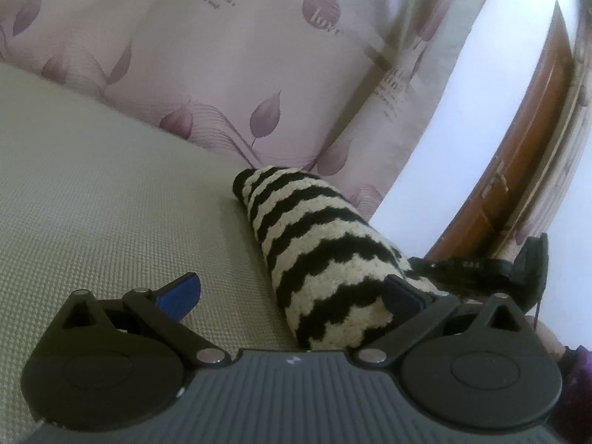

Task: Fold small clothes

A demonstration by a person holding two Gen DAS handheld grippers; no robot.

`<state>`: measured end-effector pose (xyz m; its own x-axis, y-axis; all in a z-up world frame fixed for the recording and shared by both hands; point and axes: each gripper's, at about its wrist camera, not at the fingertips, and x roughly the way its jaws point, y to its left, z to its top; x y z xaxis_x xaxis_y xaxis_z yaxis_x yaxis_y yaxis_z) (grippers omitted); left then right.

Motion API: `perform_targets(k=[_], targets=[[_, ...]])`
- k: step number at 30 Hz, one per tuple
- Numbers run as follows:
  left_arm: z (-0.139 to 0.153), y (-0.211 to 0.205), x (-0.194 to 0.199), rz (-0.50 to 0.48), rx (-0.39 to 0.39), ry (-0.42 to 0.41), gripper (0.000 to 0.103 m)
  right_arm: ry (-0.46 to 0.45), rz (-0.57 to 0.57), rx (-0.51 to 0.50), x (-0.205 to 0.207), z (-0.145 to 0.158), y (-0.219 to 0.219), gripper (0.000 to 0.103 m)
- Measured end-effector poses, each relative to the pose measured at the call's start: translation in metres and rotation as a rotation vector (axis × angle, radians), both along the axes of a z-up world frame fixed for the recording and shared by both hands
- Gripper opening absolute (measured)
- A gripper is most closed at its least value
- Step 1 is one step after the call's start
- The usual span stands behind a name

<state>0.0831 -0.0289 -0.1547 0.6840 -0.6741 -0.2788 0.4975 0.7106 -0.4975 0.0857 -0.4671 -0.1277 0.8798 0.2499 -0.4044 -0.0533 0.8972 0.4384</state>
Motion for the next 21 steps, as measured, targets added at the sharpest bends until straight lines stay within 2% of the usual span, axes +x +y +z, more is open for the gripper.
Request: perform_targets(k=[3,5,7,8,10,13,14,15,18,19,21], targets=[[0.011,-0.007,-0.007,-0.005,0.041,-0.067,0.102,-0.033,0.005,0.152,0.000,0.003,-0.014,0.010],[0.020,-0.012,-0.012,-0.008,0.029,-0.120,0.100,-0.028,0.030,0.264,0.003,0.004,-0.021,0.015],[0.027,-0.024,-0.014,-0.007,0.060,-0.163,0.097,-0.002,0.058,0.274,0.008,0.005,-0.018,0.030],[0.029,-0.031,-0.012,-0.028,0.073,-0.174,0.093,0.020,0.072,0.254,0.012,0.005,-0.013,0.043],[0.029,-0.047,-0.008,-0.071,0.095,-0.162,0.086,0.061,0.078,0.223,0.021,0.002,-0.003,0.055],[0.022,-0.065,-0.009,-0.106,0.139,-0.166,0.086,0.085,0.119,0.176,0.030,-0.003,0.017,0.051],[0.019,-0.070,-0.012,-0.107,0.152,-0.174,0.088,0.088,0.125,0.115,0.032,-0.001,0.027,0.031],[0.017,-0.073,-0.014,-0.105,0.157,-0.184,0.090,0.093,0.125,0.046,0.033,0.000,0.035,0.018],[0.019,-0.073,-0.016,-0.110,0.120,-0.172,0.094,-0.031,0.120,-0.134,0.018,0.021,0.044,0.015],[0.020,-0.072,-0.016,-0.112,0.096,-0.164,0.097,-0.063,0.104,-0.164,0.013,0.029,0.040,0.015],[0.020,-0.074,-0.015,-0.121,0.073,-0.154,0.099,-0.070,0.085,-0.168,0.012,0.034,0.026,0.015]])
